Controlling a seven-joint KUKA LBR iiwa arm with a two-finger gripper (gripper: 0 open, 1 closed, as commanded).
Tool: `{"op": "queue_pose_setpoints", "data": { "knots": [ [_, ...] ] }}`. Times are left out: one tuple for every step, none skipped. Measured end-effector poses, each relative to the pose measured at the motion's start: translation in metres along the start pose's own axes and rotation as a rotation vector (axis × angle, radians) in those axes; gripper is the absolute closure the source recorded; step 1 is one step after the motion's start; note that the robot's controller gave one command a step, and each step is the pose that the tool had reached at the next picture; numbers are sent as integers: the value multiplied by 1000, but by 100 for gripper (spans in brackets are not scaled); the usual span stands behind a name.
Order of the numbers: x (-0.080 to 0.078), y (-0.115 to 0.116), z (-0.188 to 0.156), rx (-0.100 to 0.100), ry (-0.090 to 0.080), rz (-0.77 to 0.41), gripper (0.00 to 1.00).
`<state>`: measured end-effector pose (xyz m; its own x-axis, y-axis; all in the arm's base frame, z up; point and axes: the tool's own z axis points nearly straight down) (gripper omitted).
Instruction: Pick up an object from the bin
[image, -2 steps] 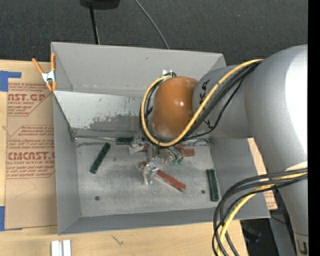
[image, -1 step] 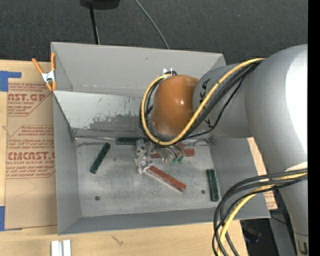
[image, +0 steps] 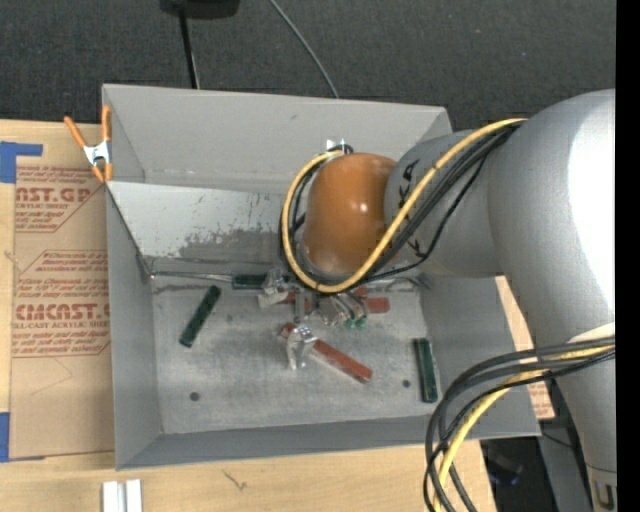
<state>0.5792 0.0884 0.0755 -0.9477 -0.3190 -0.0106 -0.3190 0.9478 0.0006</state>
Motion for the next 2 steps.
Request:
{"op": "queue_pose_setpoints", "data": {
  "knots": [
    [0, 0, 0, 0, -1, 0, 0],
    [29, -51, -3, 0, -14, -258, 100]
  ]
}}
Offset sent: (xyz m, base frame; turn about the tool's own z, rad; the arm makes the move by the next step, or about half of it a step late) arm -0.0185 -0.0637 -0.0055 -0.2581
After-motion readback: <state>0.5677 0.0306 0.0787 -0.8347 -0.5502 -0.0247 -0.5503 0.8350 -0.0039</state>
